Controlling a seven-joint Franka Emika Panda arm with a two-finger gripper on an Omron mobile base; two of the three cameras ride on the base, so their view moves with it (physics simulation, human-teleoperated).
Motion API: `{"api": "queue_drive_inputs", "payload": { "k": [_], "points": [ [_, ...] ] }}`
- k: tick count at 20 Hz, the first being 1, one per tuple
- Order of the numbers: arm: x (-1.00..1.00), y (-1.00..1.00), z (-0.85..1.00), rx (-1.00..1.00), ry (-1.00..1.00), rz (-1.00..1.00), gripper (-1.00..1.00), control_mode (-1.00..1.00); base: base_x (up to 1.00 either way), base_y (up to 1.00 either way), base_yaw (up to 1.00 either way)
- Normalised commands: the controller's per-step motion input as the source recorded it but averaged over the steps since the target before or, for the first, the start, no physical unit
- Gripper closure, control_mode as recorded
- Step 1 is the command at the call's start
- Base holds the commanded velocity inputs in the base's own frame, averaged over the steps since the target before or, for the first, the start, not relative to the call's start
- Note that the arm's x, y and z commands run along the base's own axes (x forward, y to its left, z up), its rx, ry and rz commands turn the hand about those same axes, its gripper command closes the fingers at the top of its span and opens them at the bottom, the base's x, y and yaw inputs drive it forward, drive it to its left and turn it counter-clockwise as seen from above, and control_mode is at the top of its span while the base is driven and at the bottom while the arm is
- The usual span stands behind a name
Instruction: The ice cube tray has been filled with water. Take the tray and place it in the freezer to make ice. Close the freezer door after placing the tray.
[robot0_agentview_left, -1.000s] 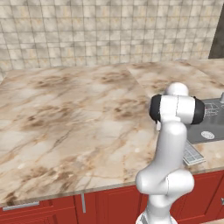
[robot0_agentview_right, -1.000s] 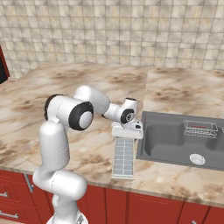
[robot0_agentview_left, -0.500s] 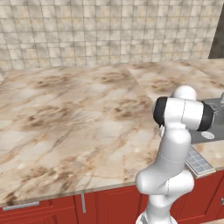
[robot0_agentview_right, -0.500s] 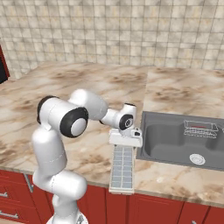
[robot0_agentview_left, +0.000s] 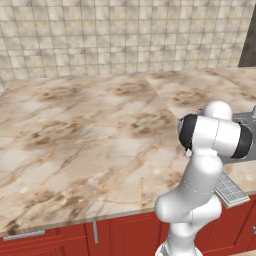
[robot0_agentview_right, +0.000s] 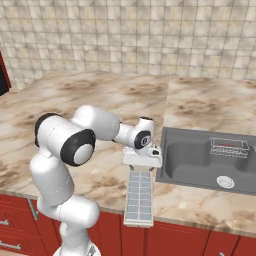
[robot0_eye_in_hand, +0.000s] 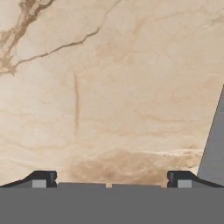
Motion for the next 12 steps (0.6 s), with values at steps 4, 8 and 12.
{"api": "queue_drive_inputs", "payload": {
  "k": [4,8,12],
  "points": [
    [0.02,0.0,0.58,-0.01,-0.15,0.0,-1.0,-1.0,0.0,0.0,0.0],
    [-0.36,0.0,0.5,-0.01,-0.18,0.0,-1.0,-1.0,0.0,0.0,0.0],
    [-0.72,0.0,0.55,0.0,-0.15,0.0,-1.0,-1.0,0.0,0.0,0.0]
  ]
}}
